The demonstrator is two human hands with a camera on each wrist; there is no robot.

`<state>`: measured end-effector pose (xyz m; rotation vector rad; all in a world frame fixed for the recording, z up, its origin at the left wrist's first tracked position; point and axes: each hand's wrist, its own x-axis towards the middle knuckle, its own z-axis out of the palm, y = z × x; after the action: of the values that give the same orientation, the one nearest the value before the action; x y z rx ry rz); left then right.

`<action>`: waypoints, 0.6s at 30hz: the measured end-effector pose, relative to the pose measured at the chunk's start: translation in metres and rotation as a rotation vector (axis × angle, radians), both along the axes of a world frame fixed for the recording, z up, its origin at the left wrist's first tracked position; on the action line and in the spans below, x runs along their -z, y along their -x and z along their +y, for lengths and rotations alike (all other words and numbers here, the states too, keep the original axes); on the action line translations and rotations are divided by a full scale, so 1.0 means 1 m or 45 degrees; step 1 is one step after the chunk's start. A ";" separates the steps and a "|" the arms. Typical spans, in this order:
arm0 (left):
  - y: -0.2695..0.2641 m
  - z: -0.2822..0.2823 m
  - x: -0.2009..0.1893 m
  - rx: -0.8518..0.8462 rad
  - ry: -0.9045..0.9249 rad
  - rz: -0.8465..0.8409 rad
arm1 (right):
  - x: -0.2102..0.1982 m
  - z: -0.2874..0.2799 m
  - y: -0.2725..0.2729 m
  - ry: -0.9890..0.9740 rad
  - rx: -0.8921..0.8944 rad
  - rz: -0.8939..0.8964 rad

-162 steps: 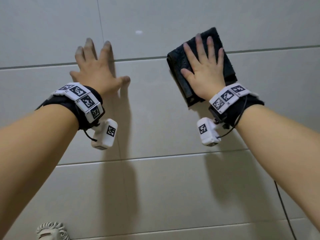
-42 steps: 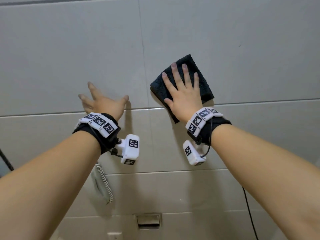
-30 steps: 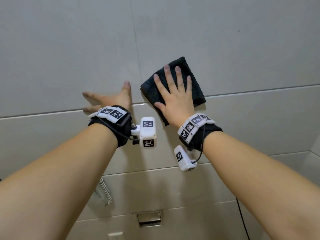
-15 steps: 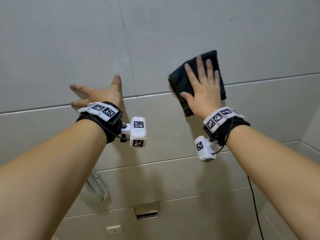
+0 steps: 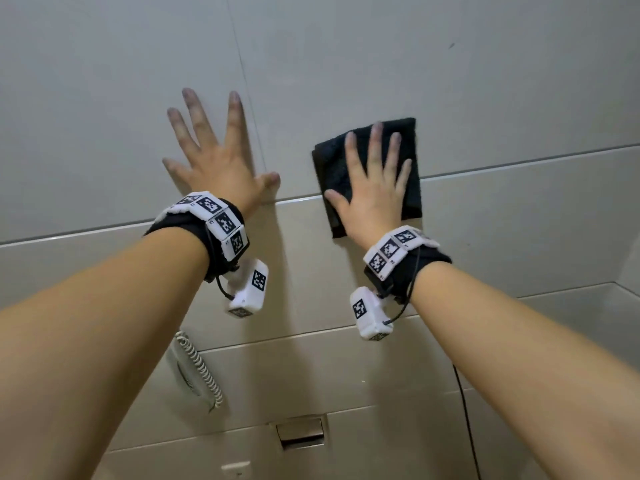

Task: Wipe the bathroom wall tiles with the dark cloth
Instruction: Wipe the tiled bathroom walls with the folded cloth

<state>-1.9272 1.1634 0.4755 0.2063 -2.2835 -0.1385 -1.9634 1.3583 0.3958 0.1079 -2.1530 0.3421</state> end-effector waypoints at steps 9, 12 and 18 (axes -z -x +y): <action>0.005 -0.003 0.005 -0.067 0.083 0.045 | -0.003 -0.049 0.000 -0.140 -0.082 0.044; 0.005 -0.003 0.006 -0.064 0.084 0.043 | -0.002 -0.039 0.001 -0.153 -0.099 0.059; 0.004 -0.003 0.005 -0.079 0.083 0.016 | -0.002 0.005 0.007 -0.108 -0.070 0.090</action>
<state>-1.9308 1.1600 0.4704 0.2411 -2.2629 -0.0327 -1.9707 1.3633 0.3974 0.2250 -2.0974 0.2747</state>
